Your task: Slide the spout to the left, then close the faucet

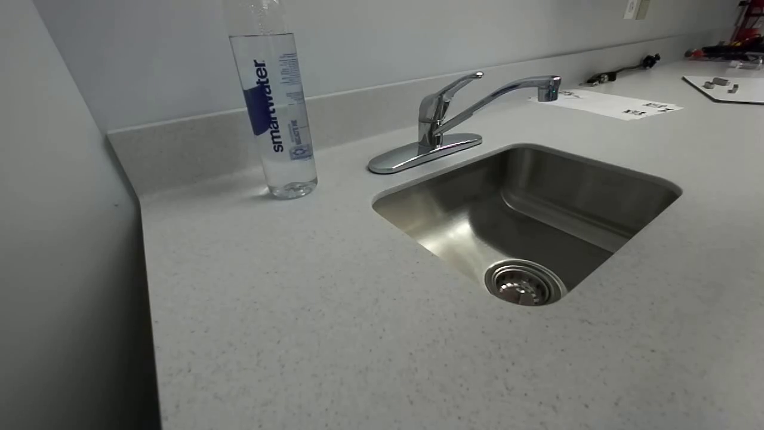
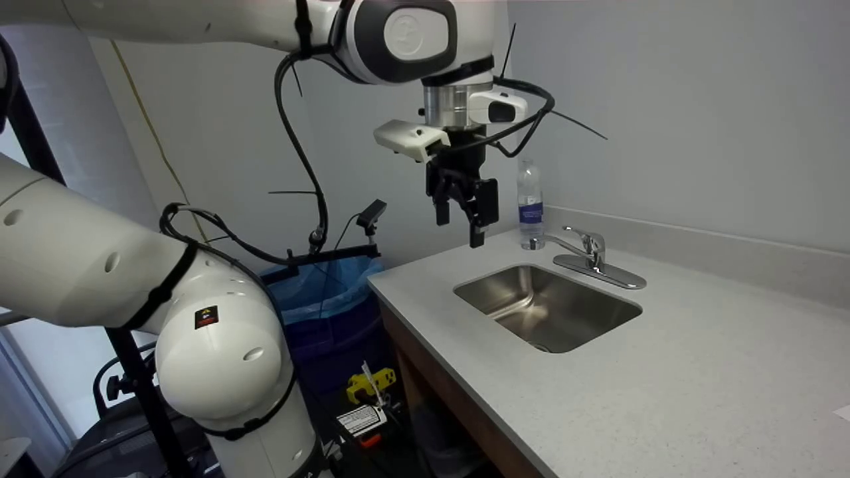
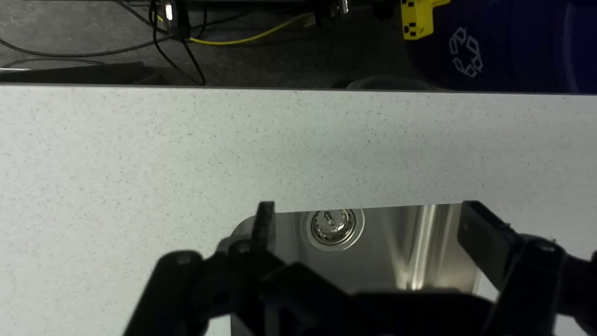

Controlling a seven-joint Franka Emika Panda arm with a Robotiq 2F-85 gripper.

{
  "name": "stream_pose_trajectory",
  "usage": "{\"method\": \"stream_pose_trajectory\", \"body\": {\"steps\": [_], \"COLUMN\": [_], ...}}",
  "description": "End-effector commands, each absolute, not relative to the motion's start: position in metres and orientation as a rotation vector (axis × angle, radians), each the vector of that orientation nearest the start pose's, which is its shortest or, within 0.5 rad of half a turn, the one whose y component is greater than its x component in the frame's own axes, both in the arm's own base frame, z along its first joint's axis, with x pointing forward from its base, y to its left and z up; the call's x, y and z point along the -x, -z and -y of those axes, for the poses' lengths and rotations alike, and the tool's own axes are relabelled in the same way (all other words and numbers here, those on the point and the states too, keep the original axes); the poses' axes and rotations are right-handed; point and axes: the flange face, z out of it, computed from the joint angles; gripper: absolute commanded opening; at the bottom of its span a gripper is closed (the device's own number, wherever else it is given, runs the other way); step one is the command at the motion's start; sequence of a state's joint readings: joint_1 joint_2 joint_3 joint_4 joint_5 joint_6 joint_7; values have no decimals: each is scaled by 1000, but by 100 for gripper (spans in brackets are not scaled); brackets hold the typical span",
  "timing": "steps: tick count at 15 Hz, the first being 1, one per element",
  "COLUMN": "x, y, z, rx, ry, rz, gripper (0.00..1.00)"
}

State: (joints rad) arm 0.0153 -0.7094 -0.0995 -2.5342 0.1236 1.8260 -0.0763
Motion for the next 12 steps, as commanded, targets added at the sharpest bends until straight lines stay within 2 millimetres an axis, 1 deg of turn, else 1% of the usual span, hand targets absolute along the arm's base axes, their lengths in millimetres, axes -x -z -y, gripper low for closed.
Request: {"method": "stream_pose_trajectory", "body": {"steps": [1,3,5,6,12], "x": [-355,-369,-388,-402,-480], "y": [-503,-502,-502,-510,-529], "z": [12,5,-4,-6,-27], "rx": [2961,2972,2986,2993,3021], "ry": [29,45,70,78,170], "rz": [-18,-8,1,6,47], "gripper": [100,100,100,100,100]}}
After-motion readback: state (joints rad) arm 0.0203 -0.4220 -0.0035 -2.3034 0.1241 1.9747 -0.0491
